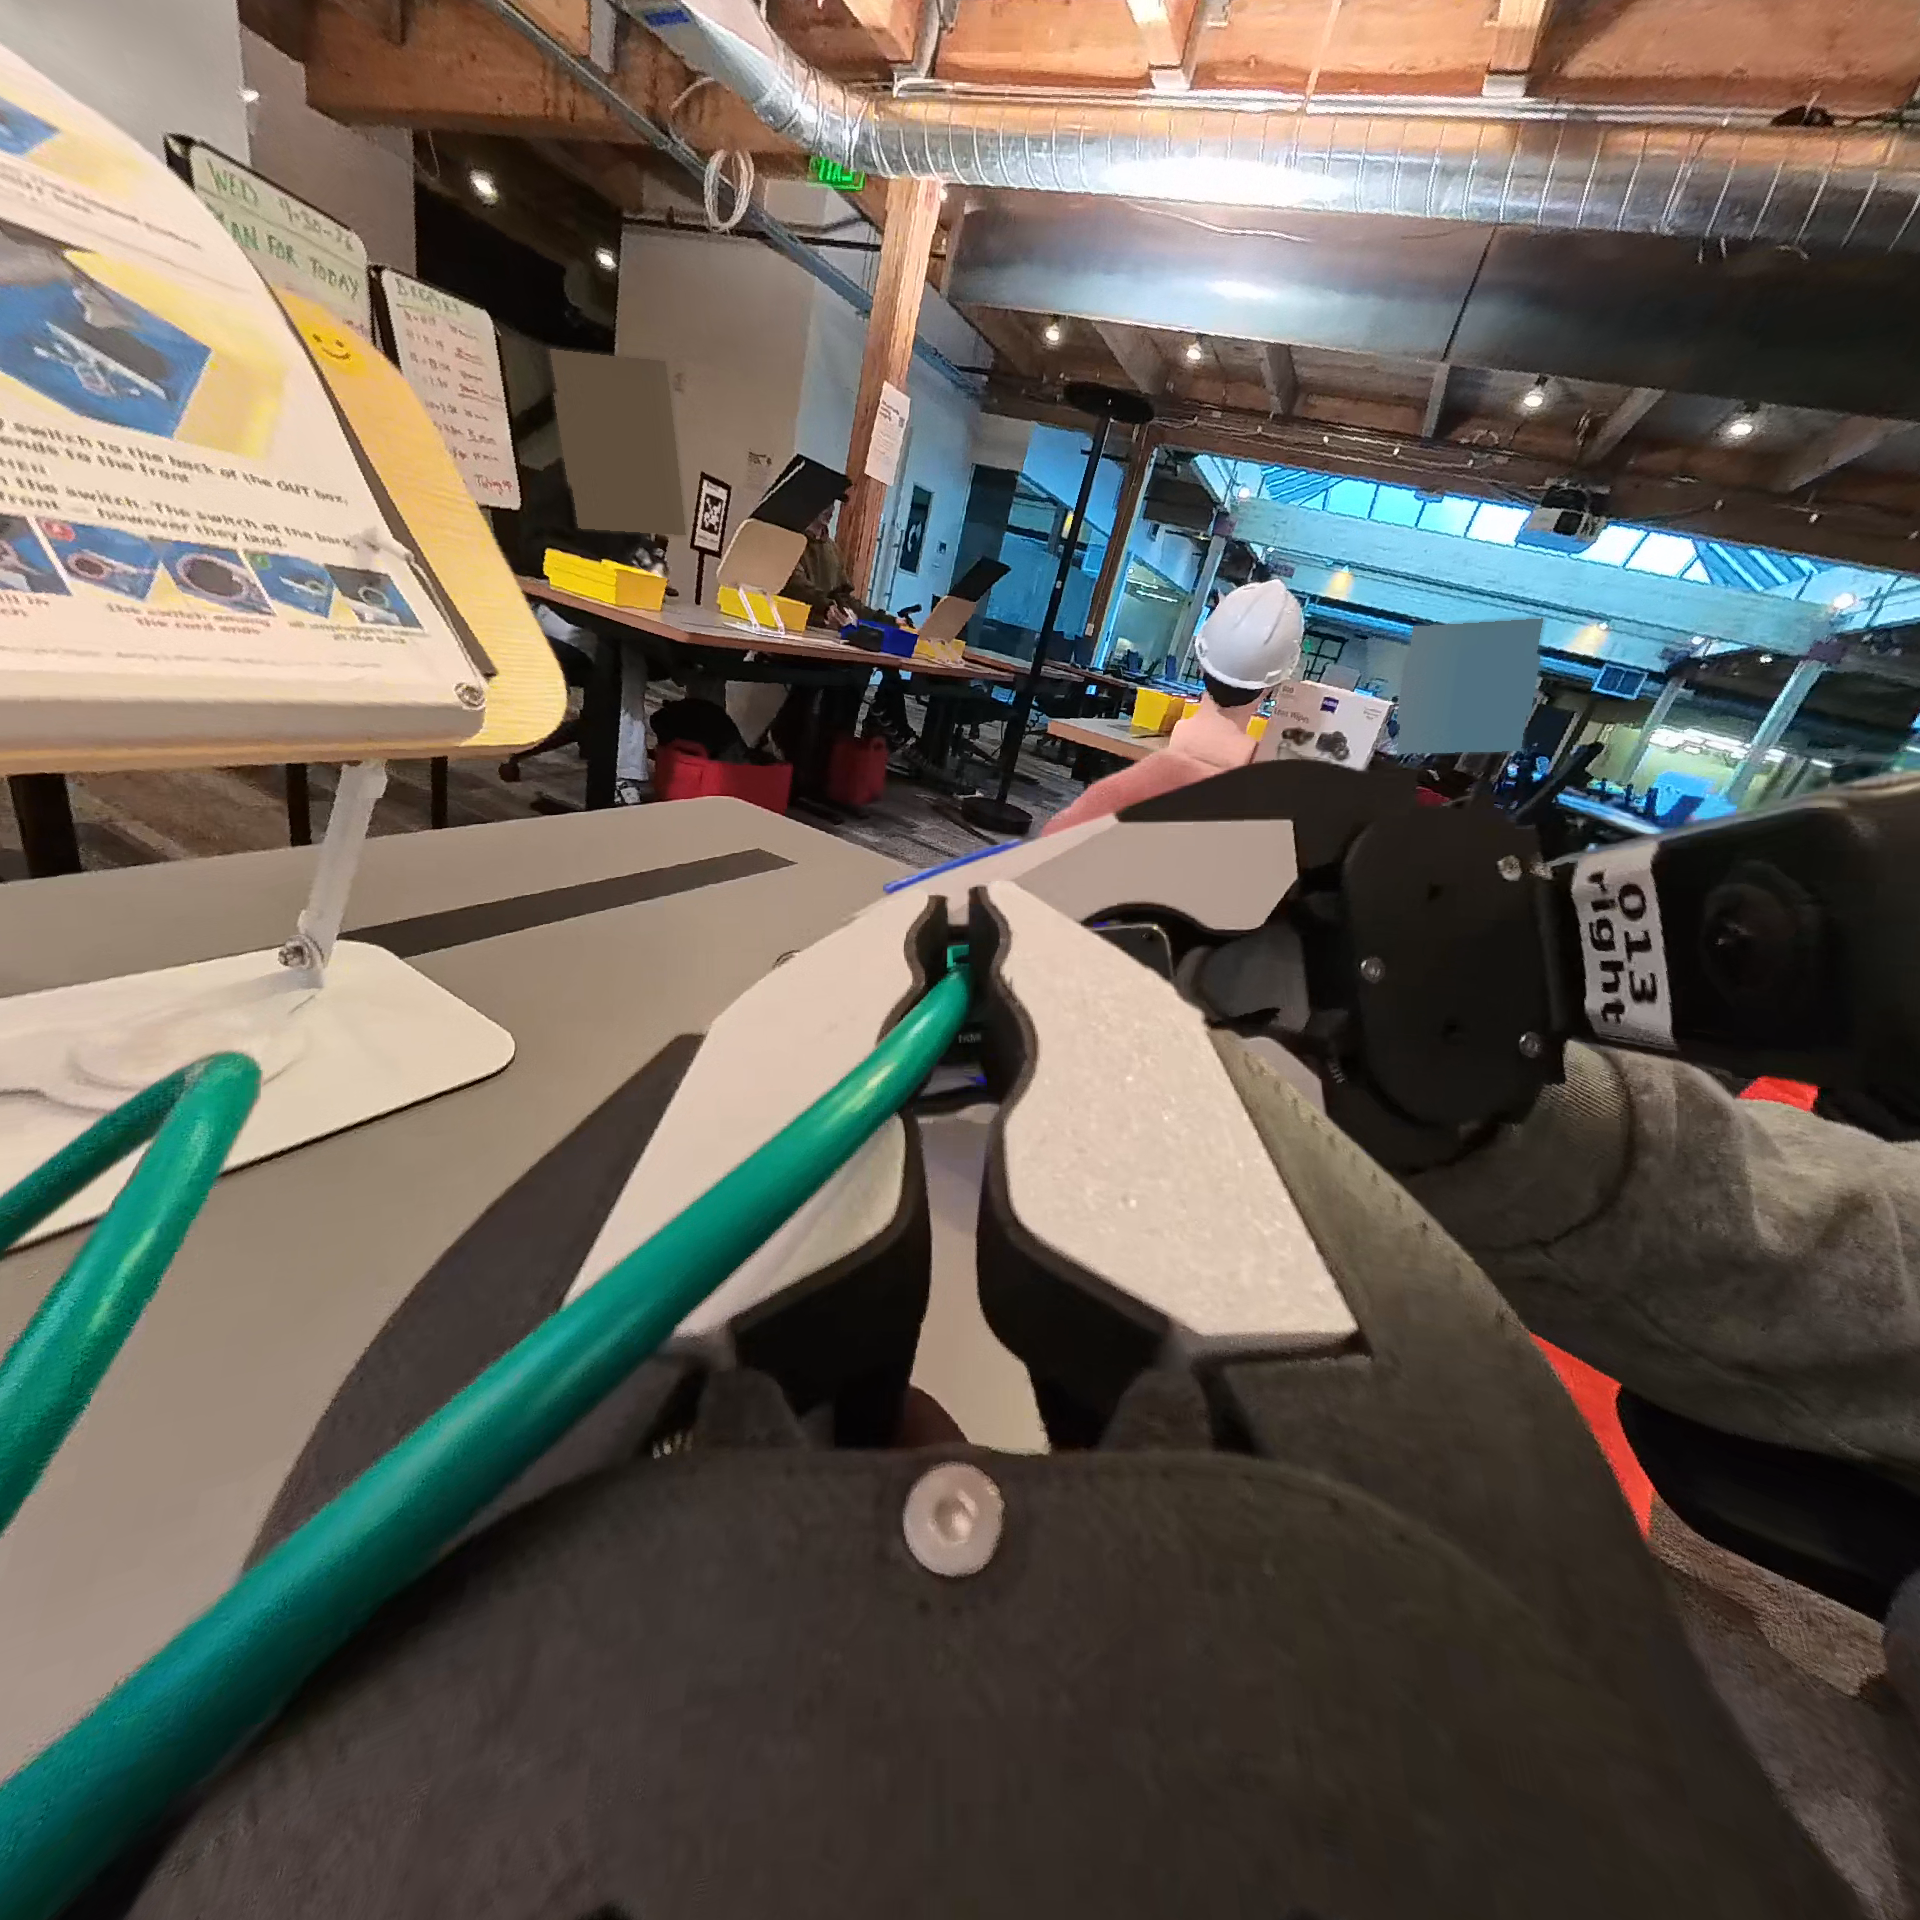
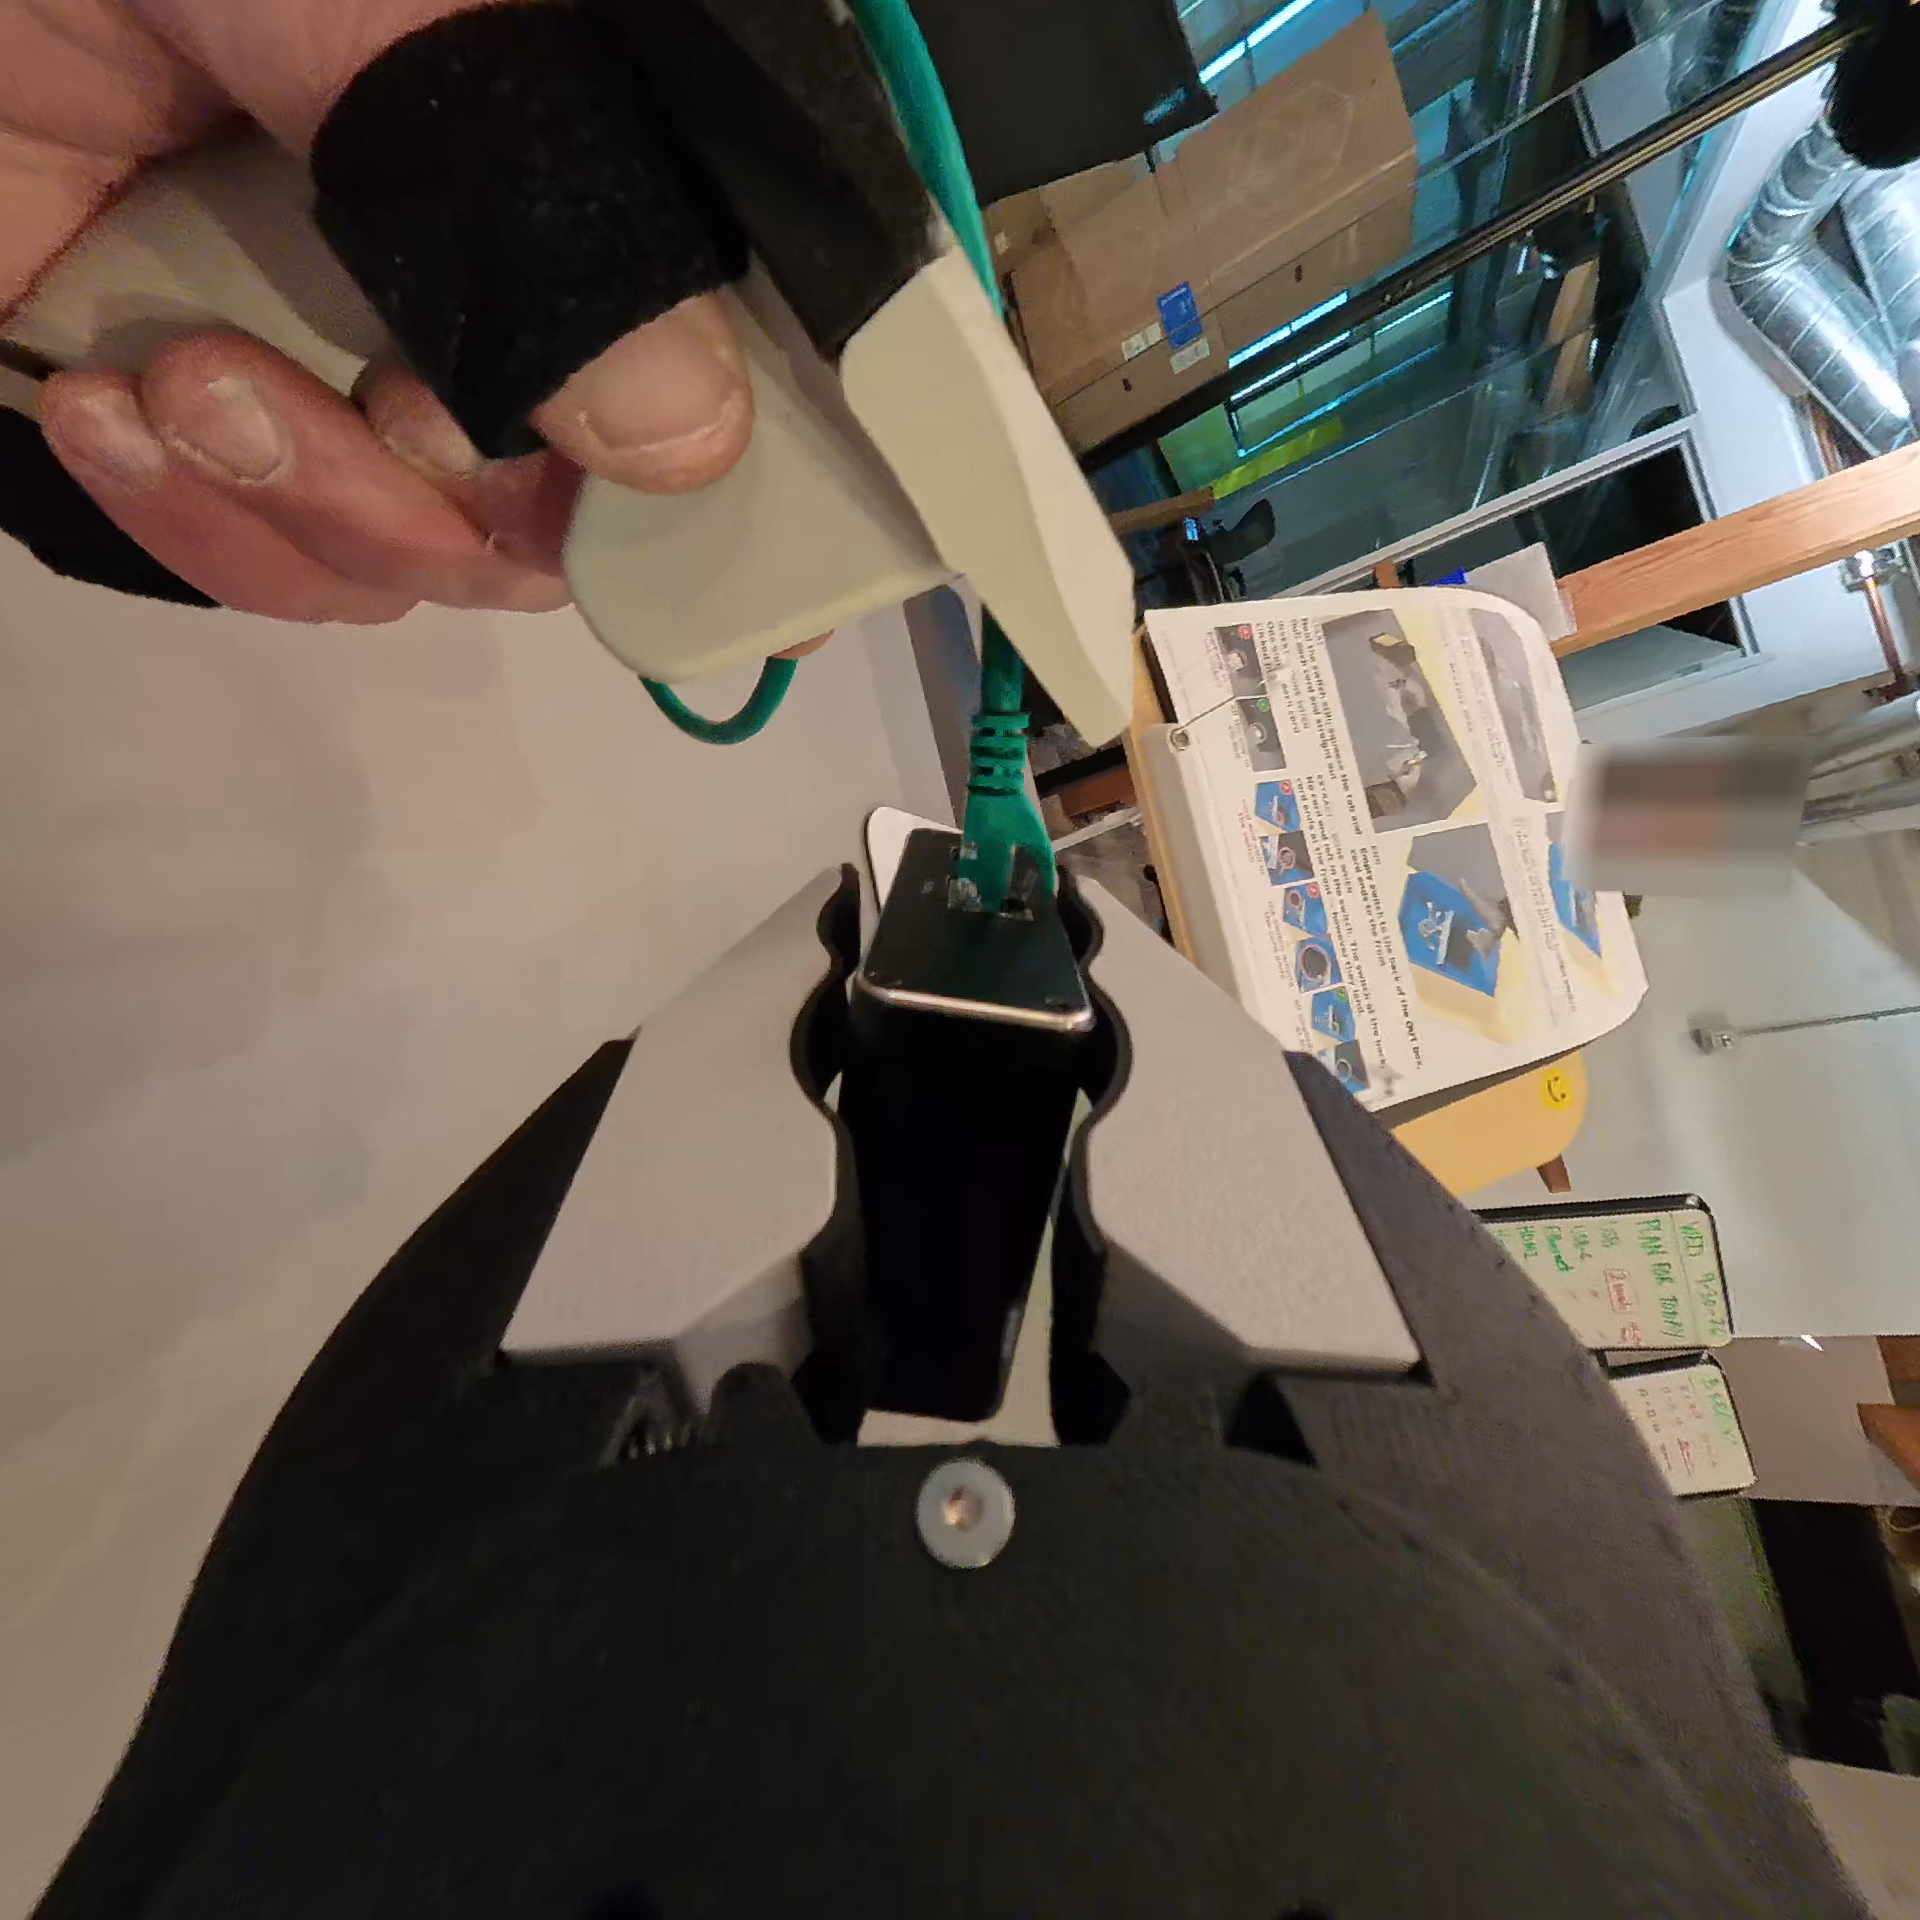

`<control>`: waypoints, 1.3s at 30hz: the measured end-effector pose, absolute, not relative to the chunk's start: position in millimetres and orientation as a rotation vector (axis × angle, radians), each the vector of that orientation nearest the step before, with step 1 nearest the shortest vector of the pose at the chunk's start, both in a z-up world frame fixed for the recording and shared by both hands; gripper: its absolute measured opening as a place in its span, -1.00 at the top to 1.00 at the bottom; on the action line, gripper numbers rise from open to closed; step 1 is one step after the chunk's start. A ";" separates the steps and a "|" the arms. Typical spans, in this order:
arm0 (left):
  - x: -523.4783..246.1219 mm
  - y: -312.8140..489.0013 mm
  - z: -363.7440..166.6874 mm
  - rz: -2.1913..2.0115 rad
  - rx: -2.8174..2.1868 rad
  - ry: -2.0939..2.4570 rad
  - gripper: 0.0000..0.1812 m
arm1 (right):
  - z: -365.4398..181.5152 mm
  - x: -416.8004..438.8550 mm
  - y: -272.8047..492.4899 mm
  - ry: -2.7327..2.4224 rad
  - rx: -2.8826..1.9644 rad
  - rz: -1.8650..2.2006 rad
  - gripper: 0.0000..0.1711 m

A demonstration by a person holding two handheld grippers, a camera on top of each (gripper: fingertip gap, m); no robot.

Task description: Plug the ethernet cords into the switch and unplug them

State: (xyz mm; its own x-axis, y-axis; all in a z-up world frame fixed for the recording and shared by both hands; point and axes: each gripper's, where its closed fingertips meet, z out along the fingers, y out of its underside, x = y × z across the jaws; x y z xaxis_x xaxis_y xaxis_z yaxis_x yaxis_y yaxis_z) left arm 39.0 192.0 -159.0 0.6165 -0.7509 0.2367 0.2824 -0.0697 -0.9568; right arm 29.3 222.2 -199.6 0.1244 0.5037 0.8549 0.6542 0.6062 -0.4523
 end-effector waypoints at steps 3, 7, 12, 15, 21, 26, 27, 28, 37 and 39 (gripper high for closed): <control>35.9 194.4 -159.4 -0.922 -1.394 0.403 0.97 | -202.6 29.8 218.8 -1.545 -1.008 -0.120 0.54; 23.0 200.3 -156.8 -0.959 -1.382 0.336 0.97 | -199.3 32.0 209.5 -1.575 -1.010 -0.023 0.55; 0.6 203.9 -151.9 -1.011 -1.353 0.266 0.97 | -184.0 38.0 194.8 -1.557 -0.989 0.148 0.62; -7.2 201.7 -146.8 -1.069 -1.334 0.259 0.97 | -174.9 46.4 195.0 -1.533 -1.011 0.218 0.65; -19.4 195.7 -130.3 -1.166 -1.274 0.242 0.97 | -182.4 62.7 204.4 -1.574 -1.086 0.209 0.54; -17.0 188.0 -115.8 -1.279 -1.207 0.225 0.97 | -204.6 53.8 215.7 -1.628 -1.067 0.009 0.37; -13.4 186.1 -113.1 -1.301 -1.197 0.229 0.97 | -200.7 47.7 217.2 -1.584 -1.055 0.015 0.34; -8.5 184.1 -111.2 -1.320 -1.193 0.239 0.97 | -198.4 41.5 216.5 -1.560 -1.033 0.025 0.29; 12.0 186.7 -114.1 -1.435 -1.172 0.234 0.97 | -168.2 25.9 209.3 -1.376 -0.909 0.023 0.63; 11.1 191.5 -118.5 -1.451 -1.175 0.205 0.97 | -165.0 29.2 207.6 -1.392 -0.926 0.042 0.65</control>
State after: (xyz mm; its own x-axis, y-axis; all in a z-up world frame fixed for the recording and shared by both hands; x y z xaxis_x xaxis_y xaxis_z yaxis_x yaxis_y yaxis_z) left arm 11.1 191.5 -118.5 0.2072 -0.8251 0.5256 0.6470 -0.2874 -0.7062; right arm 29.2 207.6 -165.0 0.2360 0.5328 0.8126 0.4829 0.6614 -0.5739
